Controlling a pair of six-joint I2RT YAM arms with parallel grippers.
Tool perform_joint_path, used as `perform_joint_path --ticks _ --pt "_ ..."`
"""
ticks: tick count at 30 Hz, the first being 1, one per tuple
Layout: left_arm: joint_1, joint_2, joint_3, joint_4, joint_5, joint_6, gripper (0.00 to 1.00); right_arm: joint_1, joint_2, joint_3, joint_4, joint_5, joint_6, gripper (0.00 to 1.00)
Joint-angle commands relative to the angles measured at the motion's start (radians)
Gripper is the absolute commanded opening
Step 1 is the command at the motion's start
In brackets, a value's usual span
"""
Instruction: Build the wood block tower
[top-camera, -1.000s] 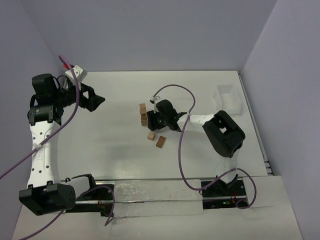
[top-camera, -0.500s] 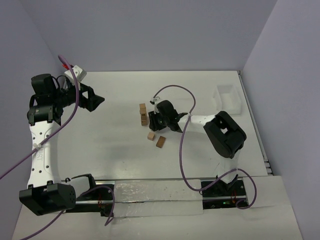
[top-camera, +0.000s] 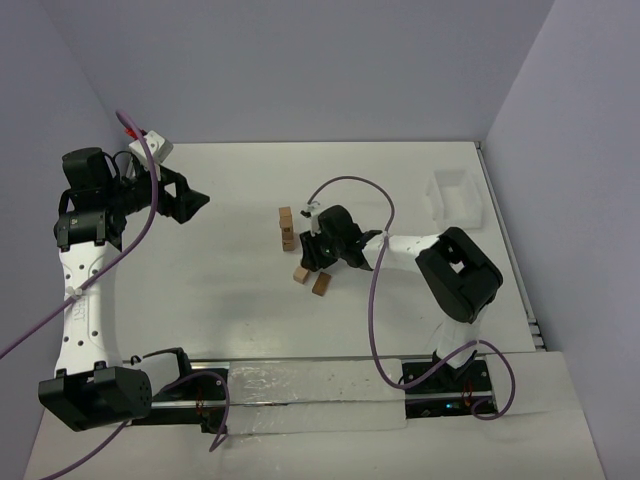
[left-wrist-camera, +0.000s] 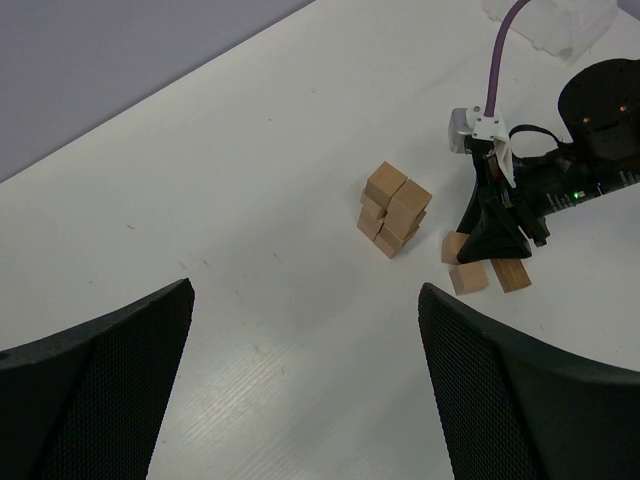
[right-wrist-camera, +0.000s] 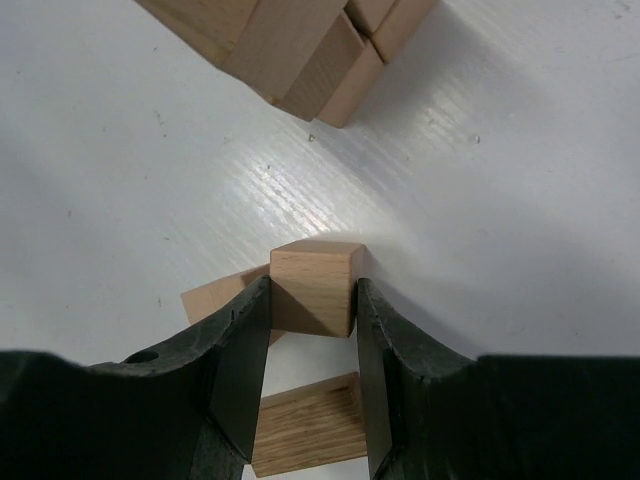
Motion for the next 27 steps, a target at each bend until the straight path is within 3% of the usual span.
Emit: perform_joint_path --ticks 1,27 --pt "0.01 -0.009 0.032 -0.001 0.029 0.015 0.99 0.001 -0.026 0.011 -0.004 -0.058 -0.026 0.43" --pt "0.01 -0.007 0.027 -0.004 0.038 0.026 0.99 -0.002 -0.041 -0.011 -0.049 -0.117 -0.086 0.46"
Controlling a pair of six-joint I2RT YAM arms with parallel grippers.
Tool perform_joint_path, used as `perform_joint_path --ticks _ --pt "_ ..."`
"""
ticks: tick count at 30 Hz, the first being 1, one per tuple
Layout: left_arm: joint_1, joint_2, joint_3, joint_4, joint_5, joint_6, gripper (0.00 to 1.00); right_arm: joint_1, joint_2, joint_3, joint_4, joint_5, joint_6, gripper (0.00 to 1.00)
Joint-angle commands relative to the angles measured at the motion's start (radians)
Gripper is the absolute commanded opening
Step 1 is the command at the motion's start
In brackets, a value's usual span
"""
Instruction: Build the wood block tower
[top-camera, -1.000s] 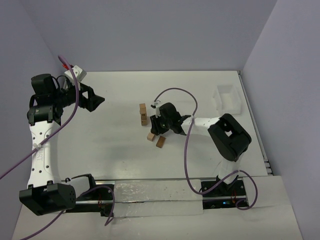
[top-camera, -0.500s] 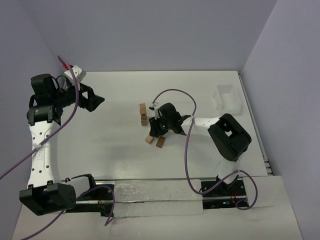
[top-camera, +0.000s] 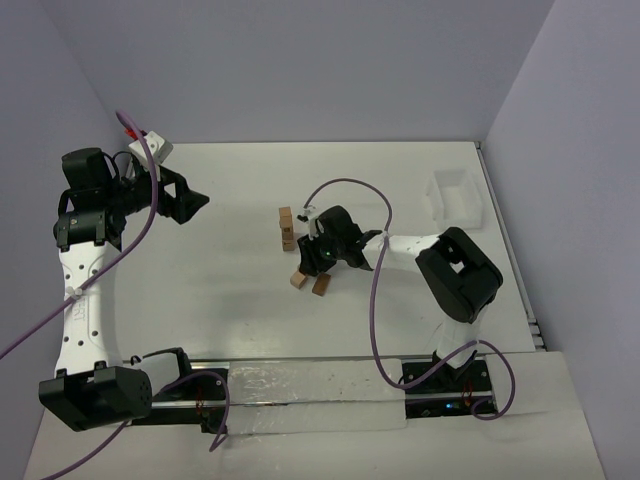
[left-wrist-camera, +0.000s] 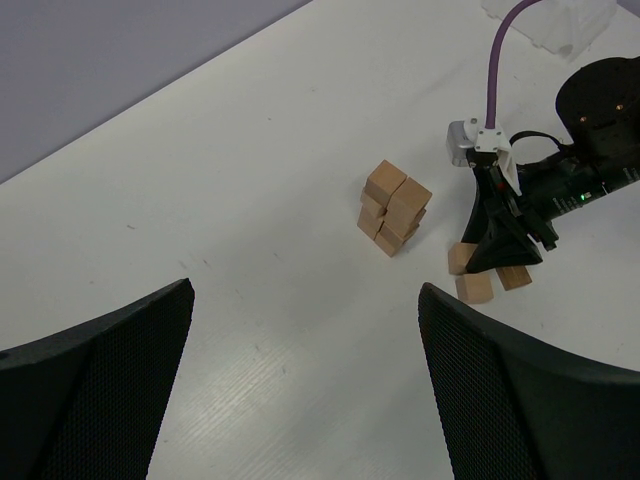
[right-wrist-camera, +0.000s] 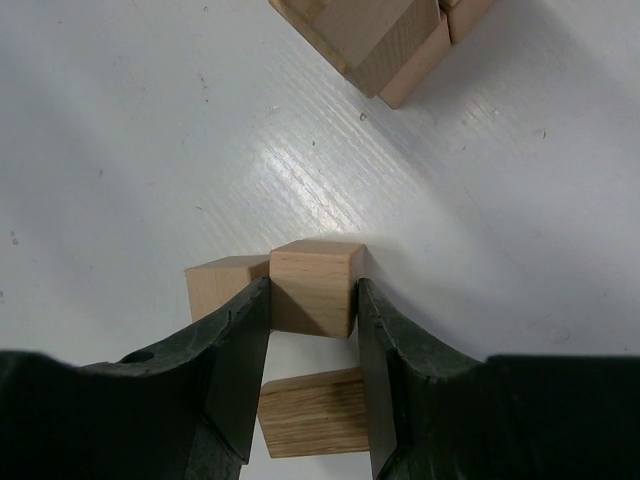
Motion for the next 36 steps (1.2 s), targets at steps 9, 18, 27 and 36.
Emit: perform_joint_path --ticks 9,18,27,36 --pt "0.008 -0.003 0.027 0.006 0.038 0.011 0.99 -0.003 -0.041 -0.011 -0.044 -0.027 -0.05 0.61" --pt "0.006 -0.002 0.022 0.013 0.042 0.005 0.99 -0.008 -0.063 -0.006 -0.055 -0.027 -0.045 0.69" --pt "0.006 -0.007 0.01 0.021 0.028 0.0 0.99 -0.013 -0.112 0.042 -0.105 -0.068 -0.035 0.95" --pt "0.008 -0.007 0.01 0.023 0.025 -0.002 0.99 -0.016 -0.116 0.087 -0.16 -0.065 -0.032 1.0"
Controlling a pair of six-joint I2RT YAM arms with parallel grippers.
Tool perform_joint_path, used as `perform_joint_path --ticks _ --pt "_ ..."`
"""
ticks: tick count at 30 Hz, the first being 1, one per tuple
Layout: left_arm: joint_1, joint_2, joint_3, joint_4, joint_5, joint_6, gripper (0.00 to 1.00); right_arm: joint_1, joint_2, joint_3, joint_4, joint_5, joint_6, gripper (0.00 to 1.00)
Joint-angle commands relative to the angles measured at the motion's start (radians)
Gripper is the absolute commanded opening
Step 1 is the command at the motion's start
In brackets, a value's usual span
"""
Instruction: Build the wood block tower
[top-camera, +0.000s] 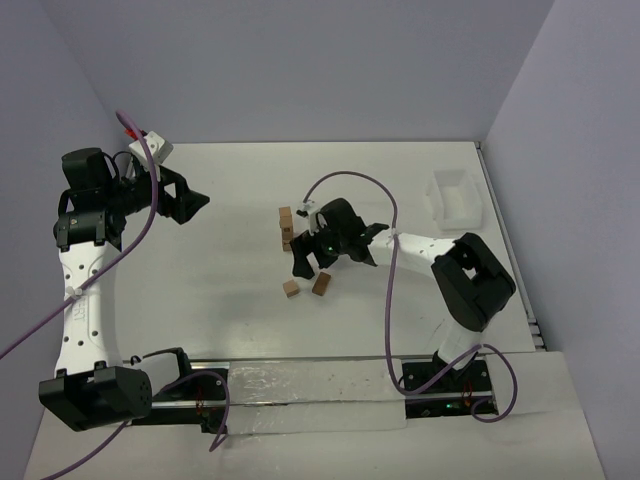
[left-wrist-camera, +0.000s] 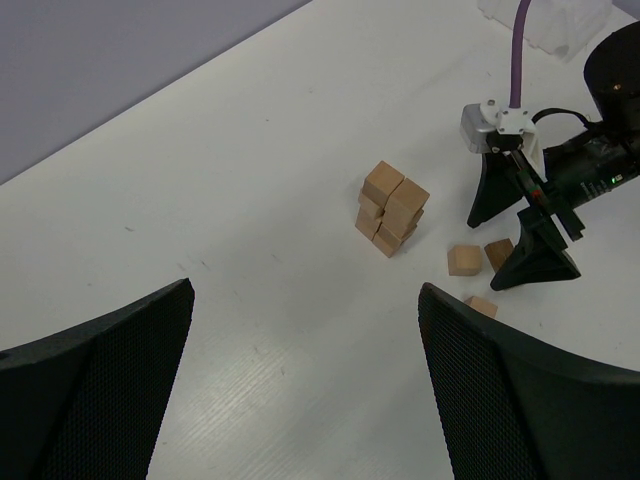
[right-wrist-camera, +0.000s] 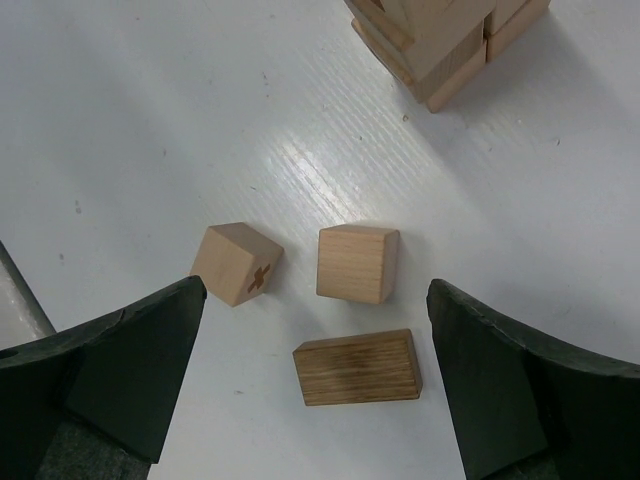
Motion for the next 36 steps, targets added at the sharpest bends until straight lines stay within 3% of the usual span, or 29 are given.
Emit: perform_joint_path --ticks 1,3,6,9,12,15,17,19,22,27,32,36 --pt "0.007 -0.008 0.007 0.023 0.02 -0.001 0.99 -0.008 -0.029 0.048 -0.04 -0.012 0.006 1.0" --pt "0.007 -0.011 0.002 0.013 0.03 0.014 0.99 -0.005 -0.026 0.048 -0.045 -0.014 0.006 0.99" --pt "0.007 -0.024 -0.017 -0.137 0.126 0.2 0.99 -0.014 -0.044 0.032 -0.046 -0.018 -0.003 0.99" --pt "-0.016 -0.017 -0.04 -0.389 0.163 0.613 0.99 -0.056 -0.095 0.008 -0.062 -0.074 -0.013 0.99" --pt "-0.102 -0.008 -0.056 -0.526 0.073 0.79 0.99 -0.141 -0.135 0.003 -0.101 -0.131 -0.023 0.99" --pt "-0.273 -0.06 -0.164 -0.482 -0.109 0.839 0.99 -0.26 -0.166 0.021 -0.172 -0.201 -0.054 0.98" --pt "-0.335 -0.106 -0.218 -0.426 -0.156 0.804 0.98 -0.294 -0.191 0.027 -0.208 -0.209 -0.065 0.98" --pt "-0.502 -0.128 -0.326 -0.22 -0.305 0.662 0.86 -0.36 -0.227 0.024 -0.24 -0.194 -0.084 0.98" --pt "-0.65 -0.065 -0.362 -0.135 -0.322 0.453 0.71 -0.414 -0.281 0.016 -0.275 -0.182 -0.116 0.98" --pt "-0.848 0.027 -0.464 0.037 -0.47 0.109 0.61 -0.472 -0.33 -0.006 -0.293 -0.182 -0.112 0.98" --pt "-0.914 0.17 -0.457 0.06 -0.568 -0.072 0.5 -0.49 -0.345 -0.036 -0.286 -0.189 -0.105 0.98" --pt "-0.918 0.249 -0.417 0.08 -0.627 -0.176 0.5 -0.5 -0.349 -0.057 -0.269 -0.191 -0.097 0.98"
